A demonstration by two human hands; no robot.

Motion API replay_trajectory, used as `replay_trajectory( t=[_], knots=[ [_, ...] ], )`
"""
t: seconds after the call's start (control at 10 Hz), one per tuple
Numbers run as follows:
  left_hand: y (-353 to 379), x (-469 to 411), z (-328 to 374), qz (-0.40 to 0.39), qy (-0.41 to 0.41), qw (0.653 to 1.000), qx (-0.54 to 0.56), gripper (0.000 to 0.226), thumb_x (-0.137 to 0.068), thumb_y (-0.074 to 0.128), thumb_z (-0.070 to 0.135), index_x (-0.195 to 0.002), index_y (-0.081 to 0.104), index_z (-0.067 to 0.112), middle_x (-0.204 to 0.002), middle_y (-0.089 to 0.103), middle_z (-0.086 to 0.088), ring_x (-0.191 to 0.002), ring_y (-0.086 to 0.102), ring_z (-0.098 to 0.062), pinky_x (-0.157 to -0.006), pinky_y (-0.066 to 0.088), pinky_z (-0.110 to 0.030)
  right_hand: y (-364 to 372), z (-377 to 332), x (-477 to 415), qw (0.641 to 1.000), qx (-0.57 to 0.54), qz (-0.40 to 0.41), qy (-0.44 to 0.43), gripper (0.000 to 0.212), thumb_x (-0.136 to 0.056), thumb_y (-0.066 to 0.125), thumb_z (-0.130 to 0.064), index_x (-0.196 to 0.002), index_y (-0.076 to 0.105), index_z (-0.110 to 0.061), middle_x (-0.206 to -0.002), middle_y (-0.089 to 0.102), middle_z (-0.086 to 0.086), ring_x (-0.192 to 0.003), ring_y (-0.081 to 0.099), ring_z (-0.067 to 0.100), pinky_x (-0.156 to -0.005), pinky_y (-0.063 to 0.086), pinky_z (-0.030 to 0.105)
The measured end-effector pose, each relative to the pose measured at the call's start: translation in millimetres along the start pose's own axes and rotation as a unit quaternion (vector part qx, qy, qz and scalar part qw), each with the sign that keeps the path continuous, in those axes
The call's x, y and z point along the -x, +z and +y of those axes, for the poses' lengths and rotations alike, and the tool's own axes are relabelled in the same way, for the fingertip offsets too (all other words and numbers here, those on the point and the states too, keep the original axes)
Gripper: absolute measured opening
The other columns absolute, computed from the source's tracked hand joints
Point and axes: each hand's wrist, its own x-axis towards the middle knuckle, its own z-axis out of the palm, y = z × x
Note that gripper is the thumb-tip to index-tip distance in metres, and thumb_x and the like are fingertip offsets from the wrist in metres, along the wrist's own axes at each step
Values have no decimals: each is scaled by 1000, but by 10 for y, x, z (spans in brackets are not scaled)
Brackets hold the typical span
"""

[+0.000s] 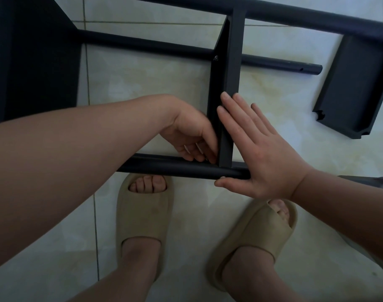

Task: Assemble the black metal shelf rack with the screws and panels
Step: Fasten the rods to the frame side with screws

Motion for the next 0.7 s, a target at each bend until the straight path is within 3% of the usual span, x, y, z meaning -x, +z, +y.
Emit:
replay_trajectory(
  t=[0.2,0.3,0.5,0.7],
  knots=[
    [51,-35,5,1,16,1000,1,11,-91,62,7,-86,70,13,-78,67,2,-66,50,-10,-66,44,-21,2,1,1,1000,2,0,0,110,-86,56,-71,-160,17,0,-170,5,17,-158,1,32,-125,15,58],
    [50,-31,17,-2,23,1000,0,11,-91,62,5,-88,69,13,-77,66,2,-66,50,-9,-64,43,-19,3,3,0,1000,3,0,0,111,-86,56,-72,-160,17,1,-170,5,17,-158,0,32,-125,15,58],
    [26,1,5,-1,28,1000,6,13,-90,61,2,-95,67,13,-82,63,0,-72,54,-11,-72,44,-24,8,2,1,1000,2,-1,1,111,-86,57,-71,-160,17,0,-170,5,17,-158,0,32,-125,16,58],
    [41,5,-7,-5,6,1000,4,10,-93,59,14,-96,68,15,-85,66,3,-72,54,-11,-72,45,-24,2,-1,2,1000,2,-1,1,111,-86,57,-71,-160,17,1,-170,6,17,-158,0,32,-125,15,58]
  ],
)
